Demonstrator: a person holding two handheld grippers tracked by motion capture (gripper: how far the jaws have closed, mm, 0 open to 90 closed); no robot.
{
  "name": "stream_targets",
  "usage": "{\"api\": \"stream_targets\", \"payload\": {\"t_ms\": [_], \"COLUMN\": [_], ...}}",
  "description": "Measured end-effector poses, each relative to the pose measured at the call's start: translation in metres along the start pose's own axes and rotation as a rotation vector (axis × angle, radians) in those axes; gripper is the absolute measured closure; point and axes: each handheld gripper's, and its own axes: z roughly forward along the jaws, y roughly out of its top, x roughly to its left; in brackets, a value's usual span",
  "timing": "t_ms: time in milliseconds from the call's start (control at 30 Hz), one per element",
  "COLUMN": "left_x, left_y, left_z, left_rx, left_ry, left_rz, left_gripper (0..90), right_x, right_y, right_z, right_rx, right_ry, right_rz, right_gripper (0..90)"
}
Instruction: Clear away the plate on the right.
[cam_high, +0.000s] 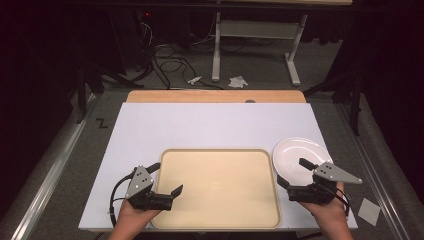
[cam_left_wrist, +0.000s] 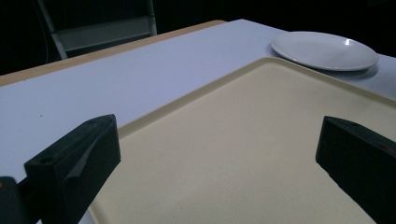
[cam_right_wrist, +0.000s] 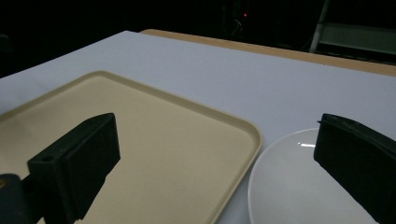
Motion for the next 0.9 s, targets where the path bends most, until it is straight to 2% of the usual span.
{"api": "stream_targets", "payload": {"t_ms": [100,433,500,633,833,867,900], "left_x": [0.001,0.0,0.0,0.0,0.0,0.0,0.0], "left_y": [0.0,0.0,0.001,0.001,0.003,0.003,0.003], "left_z": [0.0,0.002,0.002,0.004,0.007,0.008,0.008], "left_rx": [0.001,-0.003,-0.004,-0.003,-0.006,-0.006,-0.006], "left_ry": [0.001,-0.004,-0.006,-0.012,-0.019,-0.022,-0.022], "left_rz": [-0.002,-0.004,-0.005,-0.006,-0.007,-0.008,-0.008], "left_gripper": [0.7,0.8,0.9,1.0,1.1,1.1,1.1], "right_x": [0.0,-0.006,-0.007,-0.012,-0.018,-0.019,-0.019], "right_y": [0.0,-0.002,-0.002,-0.002,-0.002,-0.002,-0.002], "right_z": [-0.001,-0.001,-0.003,-0.007,-0.014,-0.018,-0.018], "right_rx": [-0.004,0.037,0.043,0.028,0.006,-0.003,-0.003], "right_ry": [-0.01,-0.029,-0.028,-0.041,-0.041,-0.063,-0.063], "right_rz": [-0.01,0.039,0.033,0.045,0.057,0.061,0.061], "right_gripper": [2.5,0.3,0.4,1.1,9.2,9.3,9.3]}}
